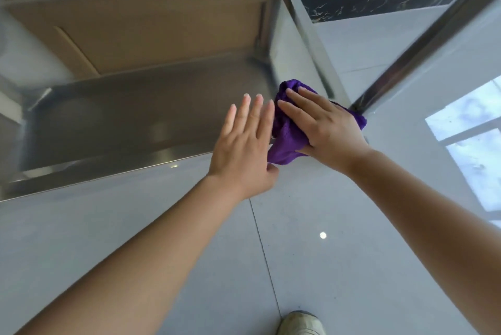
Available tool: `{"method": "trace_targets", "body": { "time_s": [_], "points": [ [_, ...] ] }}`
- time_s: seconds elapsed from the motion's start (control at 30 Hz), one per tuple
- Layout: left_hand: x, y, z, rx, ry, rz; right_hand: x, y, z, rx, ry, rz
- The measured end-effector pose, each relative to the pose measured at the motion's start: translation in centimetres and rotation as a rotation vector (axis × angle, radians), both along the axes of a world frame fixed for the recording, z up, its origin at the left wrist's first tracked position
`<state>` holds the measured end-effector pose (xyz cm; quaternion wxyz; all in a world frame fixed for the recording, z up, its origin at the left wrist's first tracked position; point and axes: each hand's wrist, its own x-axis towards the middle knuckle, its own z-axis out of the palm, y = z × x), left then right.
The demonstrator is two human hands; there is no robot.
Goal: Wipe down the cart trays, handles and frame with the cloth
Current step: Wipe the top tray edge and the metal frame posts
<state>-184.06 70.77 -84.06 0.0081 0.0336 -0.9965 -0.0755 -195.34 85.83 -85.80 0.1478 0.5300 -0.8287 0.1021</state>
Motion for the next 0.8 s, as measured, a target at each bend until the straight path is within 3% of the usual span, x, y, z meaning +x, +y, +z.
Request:
{"method": "trace_targets", "body": {
  "time_s": [0.27, 0.4, 0.5, 0.63, 0.8],
  "points": [
    [-0.1, 0.3, -0.1, -0.039, 0.0, -0.015, -1.2, 2.9, -0.3, 0.031, 0.127, -0.062],
    [-0.2, 0.4, 0.4, -0.04, -0.067, -0.005, 1.0, 4.1, -0.9, -0.097, 0.059, -0.247],
    [-0.4, 0.8, 0.8, -0.047, -0.137, 0.054, 3.1, 5.0, 0.5, -0.347, -0.135, -0.389],
    [-1.7, 2.9, 2.5, 0.058, -0.123, 0.045, 5.9, 5.1, 4.3, -0.871, -0.538, -0.665],
    [-4.6, 6.6, 3.2, 0.223, -0.121, -0.07, 5.3, 6.0, 10.1, -1.414, -0.489, -0.662]
  ]
}}
